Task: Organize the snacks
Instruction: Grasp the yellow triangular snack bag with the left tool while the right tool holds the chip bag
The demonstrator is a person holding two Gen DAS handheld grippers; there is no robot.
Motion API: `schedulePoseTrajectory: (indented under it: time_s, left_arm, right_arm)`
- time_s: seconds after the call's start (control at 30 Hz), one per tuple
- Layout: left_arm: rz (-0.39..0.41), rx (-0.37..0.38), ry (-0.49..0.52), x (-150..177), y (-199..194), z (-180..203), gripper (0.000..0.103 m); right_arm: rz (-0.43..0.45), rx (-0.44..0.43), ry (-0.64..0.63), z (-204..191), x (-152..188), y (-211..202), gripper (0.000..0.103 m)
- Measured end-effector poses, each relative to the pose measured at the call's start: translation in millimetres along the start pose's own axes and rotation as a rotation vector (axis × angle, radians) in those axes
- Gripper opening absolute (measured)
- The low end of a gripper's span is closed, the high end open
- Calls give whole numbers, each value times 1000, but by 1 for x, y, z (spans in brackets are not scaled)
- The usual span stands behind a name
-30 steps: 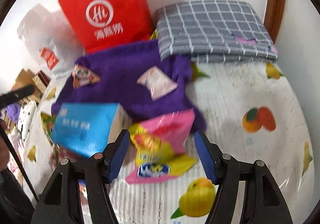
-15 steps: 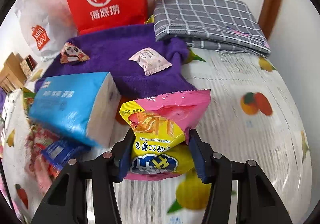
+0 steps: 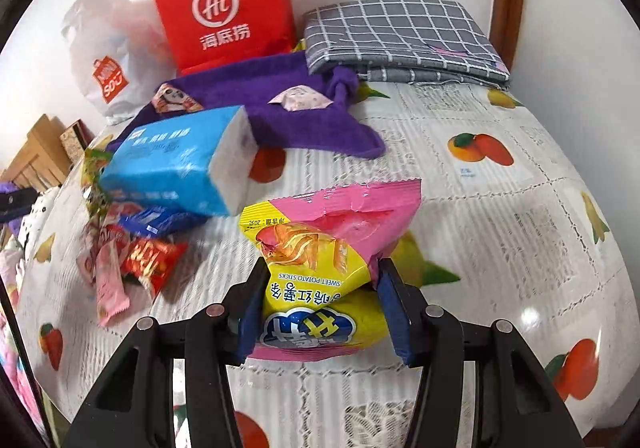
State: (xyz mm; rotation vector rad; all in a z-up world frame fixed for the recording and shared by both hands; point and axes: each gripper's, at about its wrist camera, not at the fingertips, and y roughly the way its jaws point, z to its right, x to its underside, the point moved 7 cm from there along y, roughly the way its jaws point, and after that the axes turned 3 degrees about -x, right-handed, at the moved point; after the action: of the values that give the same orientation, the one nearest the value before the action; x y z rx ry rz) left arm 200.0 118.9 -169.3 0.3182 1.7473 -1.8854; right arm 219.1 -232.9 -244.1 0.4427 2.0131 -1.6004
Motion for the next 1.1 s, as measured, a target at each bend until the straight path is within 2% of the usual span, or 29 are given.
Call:
schedulePoseTrajectory:
  time_s: [0.13,0.33,0.43,0.57,0.77,0.87,1.1]
  left_arm:
    - [-13,10,25,0,8,-3,78]
    - [-36,67,-16,-4,26,-15,77]
    - [-51,68,-7,-5,34,-19,77]
    - [-23,33,44,-13,41,-23,79]
    - [19,75,96,-26,47,-21,79]
    - [35,70,130,-32,52,-18,79]
    - [-1,56,197,-40,74,-11,80]
  right_arm:
    - [21,23,0,-1,3,-1,53]
    - [33,11,69,-2,1,-15,52]
    - [55,29,88,-5,-2,-25,52]
    - [89,30,119,-13,-5,-39,52]
    - [128,30,147,-28,-11,-52,52]
    - [144,21,151,-35,-14,-56,52]
    - [161,50,139,-43,-18,-60,52]
